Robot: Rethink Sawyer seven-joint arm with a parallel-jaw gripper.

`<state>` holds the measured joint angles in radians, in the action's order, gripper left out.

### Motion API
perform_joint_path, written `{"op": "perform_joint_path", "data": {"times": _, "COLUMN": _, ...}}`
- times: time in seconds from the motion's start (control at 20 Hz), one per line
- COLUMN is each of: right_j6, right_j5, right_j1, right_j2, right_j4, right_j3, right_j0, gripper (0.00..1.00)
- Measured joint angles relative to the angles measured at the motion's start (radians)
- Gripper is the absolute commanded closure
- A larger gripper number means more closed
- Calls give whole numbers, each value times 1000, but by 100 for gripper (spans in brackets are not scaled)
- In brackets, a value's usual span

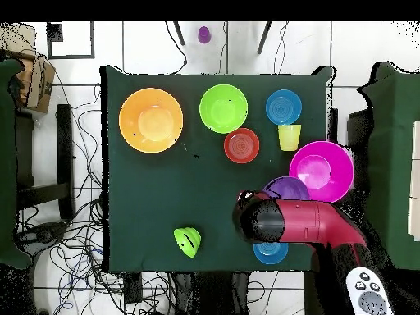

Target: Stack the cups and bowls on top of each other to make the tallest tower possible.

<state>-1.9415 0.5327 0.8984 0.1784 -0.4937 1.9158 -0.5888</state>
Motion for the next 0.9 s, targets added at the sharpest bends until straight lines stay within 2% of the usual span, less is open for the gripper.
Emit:
{"op": "perform_joint_path", "data": {"times": 0.25, "right_j6": 0, "right_j5": 0, "right_j1": 9, "right_j2": -1, "right_j4": 1, "right_j3": 11, "right_j0": 16, "gripper": 100}}
{"op": "perform_joint_path", "data": {"times": 0.35, "right_j6": 0, "right_j5": 0, "right_j1": 13, "right_j2": -2, "right_j4": 9, "right_j3": 19, "right_j0": 43, "gripper": 100}}
{"op": "perform_joint_path", "data": {"times": 0.6, "right_j6": -4, "right_j5": 0, "right_j1": 10, "right_j2": -12, "right_j4": 63, "right_j3": 30, "right_j0": 155, "gripper": 100}}
{"op": "perform_joint_path", "data": {"times": 0.7, "right_j6": -31, "right_j5": 0, "right_j1": 1, "right_j2": -29, "right_j4": 119, "right_j3": 30, "right_j0": 254, "gripper": 100}}
{"op": "perform_joint_path", "data": {"times": 0.9, "right_j6": -80, "right_j5": 0, "right_j1": -5, "right_j2": -46, "right_j4": 172, "right_j3": 30, "right_j0": 339, "gripper": 100}}
